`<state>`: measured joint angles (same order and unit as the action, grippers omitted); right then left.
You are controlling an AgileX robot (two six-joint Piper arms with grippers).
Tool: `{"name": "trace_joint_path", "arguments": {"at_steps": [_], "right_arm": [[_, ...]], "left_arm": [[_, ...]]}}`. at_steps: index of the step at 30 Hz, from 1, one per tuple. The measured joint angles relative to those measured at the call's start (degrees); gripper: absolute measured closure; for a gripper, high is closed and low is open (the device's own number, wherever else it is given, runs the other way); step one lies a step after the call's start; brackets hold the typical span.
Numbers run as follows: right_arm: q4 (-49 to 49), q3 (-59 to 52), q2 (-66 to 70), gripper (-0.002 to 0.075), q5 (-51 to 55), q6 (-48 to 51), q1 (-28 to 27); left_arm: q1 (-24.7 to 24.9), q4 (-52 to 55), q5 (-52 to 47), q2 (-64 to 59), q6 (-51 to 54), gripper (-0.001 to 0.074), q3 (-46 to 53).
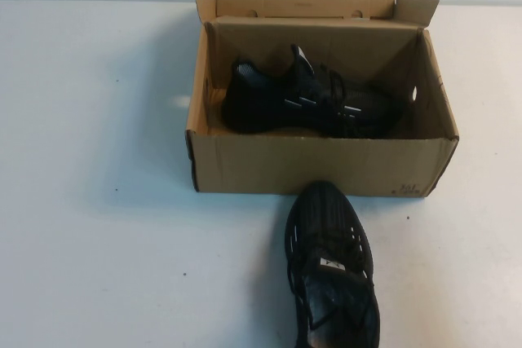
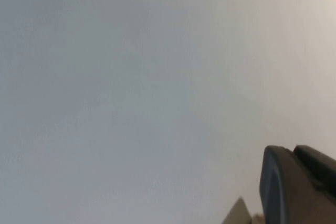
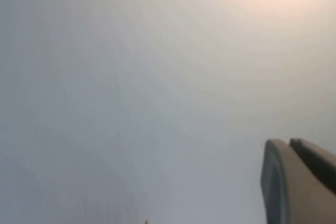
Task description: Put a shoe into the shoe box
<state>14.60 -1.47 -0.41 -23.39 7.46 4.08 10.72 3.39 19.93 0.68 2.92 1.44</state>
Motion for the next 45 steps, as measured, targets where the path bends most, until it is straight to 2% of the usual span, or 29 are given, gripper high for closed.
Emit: {"name": "trace_joint_path", "arguments": {"at_steps": [8,10,13,16,21,23,28,34,42,45], "right_arm": [[0.3,0.4,-0.2,0.0742,-23.6,-1.2,0.0],[0.4,2.3,-0.4,0.0742,-25.4,-3.5,0.0],[0.4,8.8,-0.4,0.0742,-23.6,-8.9,0.0],[0.5,16.8,-0.4,0.0742,-16.3,-13.1,0.0],[0.4,31.4,1.3,0.0742,2.1,-14.3,0.0],[0.0,36.5,4.0,0.0743,10.2,-14.3,0.0],[-1.6,46.1,14.2,0.0742,32.6,-14.1,0.0],[-2.9,46.9,23.2,0.0742,47.0,-7.5,0.0],[3.4,46.9,27.5,0.0742,60.1,-5.5,0.0],[7.0,46.9,29.0,0.0742,62.7,2.5,0.0]], "left_arm": [[0.0,0.0,23.1,0.0,-6.7,0.0736,0.0],[0.0,0.0,26.5,0.1,-7.7,0.0736,-0.7],[0.0,0.0,26.0,0.1,-8.3,0.0736,-6.0],[0.0,0.0,21.5,0.1,-8.4,0.0736,-13.5],[0.0,0.0,11.7,-2.3,-9.1,0.0736,-26.5],[0.0,0.0,5.0,-4.6,-10.0,0.0736,-32.0],[0.0,0.0,-19.6,-11.7,-10.9,0.0736,-41.4],[0.0,1.0,-37.2,-17.0,-11.1,0.0736,-42.0],[0.0,-4.5,-46.3,-17.3,-11.0,0.0736,-40.8],[0.0,-6.6,-48.3,-17.3,-7.8,0.0736,-40.7]]}}
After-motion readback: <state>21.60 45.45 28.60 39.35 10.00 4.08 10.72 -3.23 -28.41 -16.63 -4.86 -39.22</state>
